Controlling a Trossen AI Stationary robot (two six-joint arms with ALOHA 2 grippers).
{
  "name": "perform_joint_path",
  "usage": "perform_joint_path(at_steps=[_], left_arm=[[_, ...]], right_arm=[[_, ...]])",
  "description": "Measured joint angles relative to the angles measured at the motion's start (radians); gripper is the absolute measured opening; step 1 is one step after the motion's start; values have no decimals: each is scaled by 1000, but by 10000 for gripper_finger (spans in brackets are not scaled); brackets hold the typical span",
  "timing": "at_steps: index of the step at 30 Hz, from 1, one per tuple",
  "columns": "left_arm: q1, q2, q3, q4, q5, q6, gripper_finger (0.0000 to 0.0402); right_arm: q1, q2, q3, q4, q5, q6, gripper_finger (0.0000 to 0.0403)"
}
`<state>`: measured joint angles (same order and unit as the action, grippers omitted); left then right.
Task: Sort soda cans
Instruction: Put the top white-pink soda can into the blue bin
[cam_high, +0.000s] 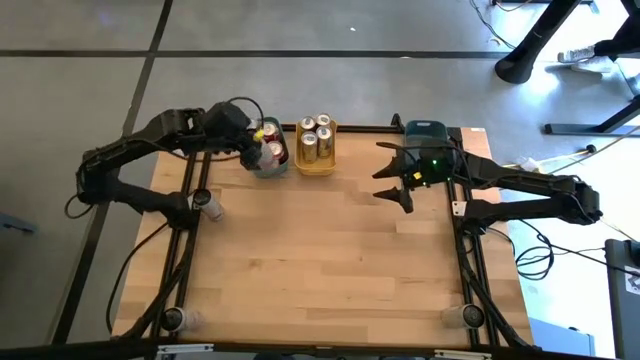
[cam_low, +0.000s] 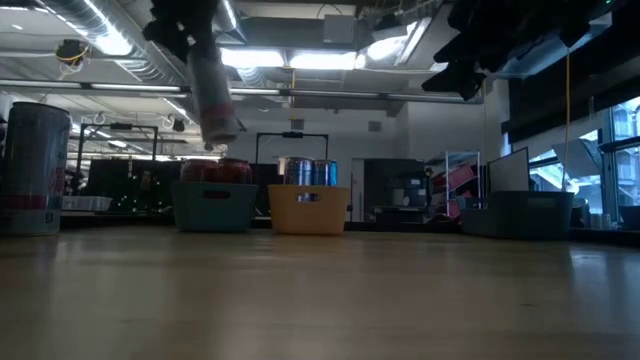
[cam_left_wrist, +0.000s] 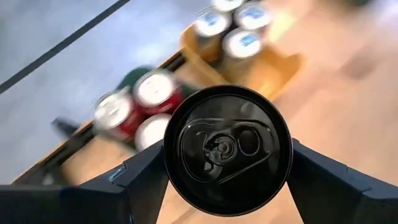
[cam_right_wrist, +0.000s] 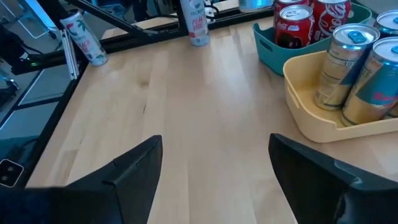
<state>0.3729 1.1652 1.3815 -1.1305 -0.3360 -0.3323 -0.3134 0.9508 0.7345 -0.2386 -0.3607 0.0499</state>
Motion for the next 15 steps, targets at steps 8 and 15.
perform_joint_path(at_steps=[8, 15], left_arm=[[-181, 23, 0, 221, 42, 109, 276], [-302, 135, 0, 368, 41, 184, 276]], right_arm=[[23, 0, -2, 1, -48, 28, 293], [184, 0, -38, 30, 126, 31, 293]])
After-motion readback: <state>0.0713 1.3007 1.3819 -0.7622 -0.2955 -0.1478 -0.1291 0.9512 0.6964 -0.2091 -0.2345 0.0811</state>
